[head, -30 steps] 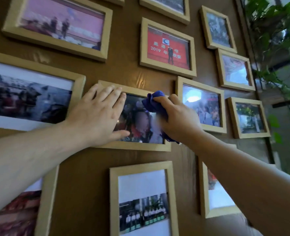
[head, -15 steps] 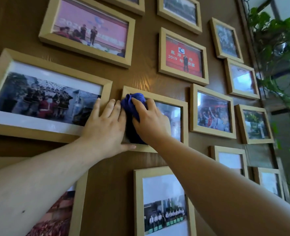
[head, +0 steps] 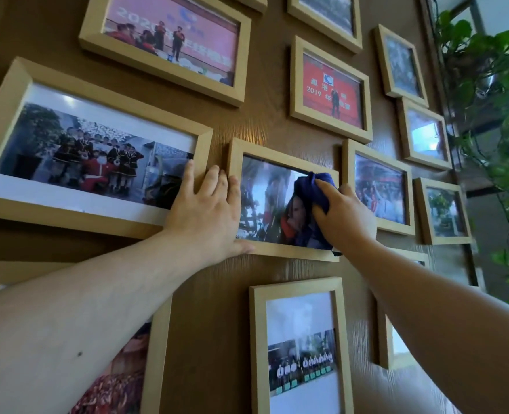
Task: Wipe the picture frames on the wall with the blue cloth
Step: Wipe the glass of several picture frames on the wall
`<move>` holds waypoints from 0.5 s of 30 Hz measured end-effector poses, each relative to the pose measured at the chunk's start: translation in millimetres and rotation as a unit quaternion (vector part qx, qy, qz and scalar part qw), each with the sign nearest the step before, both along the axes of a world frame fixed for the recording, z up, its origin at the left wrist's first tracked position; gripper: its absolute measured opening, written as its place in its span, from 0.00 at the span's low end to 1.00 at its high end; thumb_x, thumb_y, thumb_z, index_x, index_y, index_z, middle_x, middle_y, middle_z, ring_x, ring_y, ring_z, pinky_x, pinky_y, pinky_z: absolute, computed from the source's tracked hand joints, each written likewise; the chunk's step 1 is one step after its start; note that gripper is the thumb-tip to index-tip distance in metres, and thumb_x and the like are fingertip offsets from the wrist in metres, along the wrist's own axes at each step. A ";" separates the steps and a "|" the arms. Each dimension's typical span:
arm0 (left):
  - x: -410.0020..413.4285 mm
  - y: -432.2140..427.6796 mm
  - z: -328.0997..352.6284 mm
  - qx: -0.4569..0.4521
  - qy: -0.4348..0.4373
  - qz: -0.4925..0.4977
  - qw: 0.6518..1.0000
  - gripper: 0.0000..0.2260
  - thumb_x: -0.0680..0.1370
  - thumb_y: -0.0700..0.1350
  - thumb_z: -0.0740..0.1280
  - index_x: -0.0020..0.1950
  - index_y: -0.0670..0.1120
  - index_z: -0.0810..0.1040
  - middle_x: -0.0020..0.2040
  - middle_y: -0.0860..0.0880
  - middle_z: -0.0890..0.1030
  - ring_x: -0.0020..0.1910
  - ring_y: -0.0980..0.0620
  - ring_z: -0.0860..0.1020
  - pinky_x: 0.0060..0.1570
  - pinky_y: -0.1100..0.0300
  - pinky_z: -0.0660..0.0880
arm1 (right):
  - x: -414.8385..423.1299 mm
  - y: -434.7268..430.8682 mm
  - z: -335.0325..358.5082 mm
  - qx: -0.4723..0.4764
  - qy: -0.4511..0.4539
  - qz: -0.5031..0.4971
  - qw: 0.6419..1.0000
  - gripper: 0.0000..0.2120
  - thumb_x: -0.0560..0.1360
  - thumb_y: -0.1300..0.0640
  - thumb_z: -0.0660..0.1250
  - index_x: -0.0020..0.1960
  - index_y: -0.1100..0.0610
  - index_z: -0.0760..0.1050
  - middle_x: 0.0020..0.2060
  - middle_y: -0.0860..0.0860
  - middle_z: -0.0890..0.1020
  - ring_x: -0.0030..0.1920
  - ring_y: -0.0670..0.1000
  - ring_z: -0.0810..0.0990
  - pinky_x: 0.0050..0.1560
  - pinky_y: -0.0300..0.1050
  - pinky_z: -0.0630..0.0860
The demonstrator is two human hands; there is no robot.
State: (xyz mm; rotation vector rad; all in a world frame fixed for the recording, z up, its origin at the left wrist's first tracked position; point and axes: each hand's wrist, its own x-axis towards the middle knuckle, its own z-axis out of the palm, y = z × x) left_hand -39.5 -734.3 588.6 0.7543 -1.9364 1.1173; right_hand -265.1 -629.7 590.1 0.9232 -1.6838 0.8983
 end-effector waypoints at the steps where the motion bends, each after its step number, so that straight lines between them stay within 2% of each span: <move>1: -0.1 0.0 0.7 -0.002 -0.001 0.002 1.000 0.53 0.67 0.77 0.52 0.77 0.39 0.44 0.77 0.37 0.56 0.77 0.40 0.50 0.72 0.32 0.44 | 2.5 -1.2 -0.8 -0.003 -0.006 0.005 1.000 0.23 0.77 0.47 0.59 0.71 0.44 0.61 0.55 0.55 0.72 0.41 0.53 0.70 0.36 0.46 0.67; 3: -0.5 1.1 -0.3 -0.010 -0.005 0.007 1.000 0.53 0.68 0.76 0.52 0.76 0.38 0.44 0.77 0.37 0.57 0.77 0.40 0.50 0.72 0.32 0.44 | 14.8 -5.7 -1.7 0.005 0.008 0.033 0.999 0.23 0.76 0.47 0.60 0.71 0.45 0.61 0.57 0.54 0.71 0.42 0.53 0.71 0.36 0.45 0.68; 6: -0.6 3.4 -1.1 -0.018 -0.005 0.016 1.000 0.52 0.69 0.76 0.53 0.76 0.37 0.46 0.77 0.37 0.58 0.77 0.40 0.51 0.72 0.32 0.45 | 45.4 -16.7 0.4 0.058 0.092 0.084 0.991 0.24 0.76 0.48 0.61 0.71 0.42 0.60 0.59 0.52 0.70 0.45 0.51 0.72 0.34 0.43 0.69; 10: -1.2 3.8 -1.7 -0.020 0.003 0.012 1.000 0.52 0.69 0.76 0.53 0.76 0.38 0.48 0.76 0.37 0.59 0.77 0.40 0.52 0.72 0.33 0.47 | 70.3 -24.6 4.0 0.115 0.182 0.088 0.972 0.25 0.76 0.48 0.61 0.72 0.45 0.60 0.59 0.52 0.71 0.45 0.50 0.71 0.38 0.44 0.70; 13: -1.5 4.0 -1.7 -0.022 0.003 0.016 1.000 0.52 0.68 0.76 0.53 0.76 0.37 0.48 0.76 0.37 0.59 0.77 0.40 0.52 0.72 0.33 0.47 | 54.1 -14.0 2.6 0.130 0.202 0.050 0.969 0.26 0.75 0.47 0.62 0.72 0.44 0.60 0.57 0.51 0.71 0.43 0.46 0.67 0.35 0.40 0.63; 15: -1.8 3.1 -1.2 -0.024 -0.004 0.021 0.999 0.53 0.68 0.76 0.52 0.76 0.37 0.47 0.76 0.36 0.59 0.77 0.40 0.52 0.72 0.32 0.46 | 33.1 -3.0 -3.3 0.126 0.176 0.029 0.976 0.25 0.75 0.46 0.62 0.71 0.43 0.61 0.56 0.51 0.72 0.41 0.47 0.67 0.31 0.38 0.58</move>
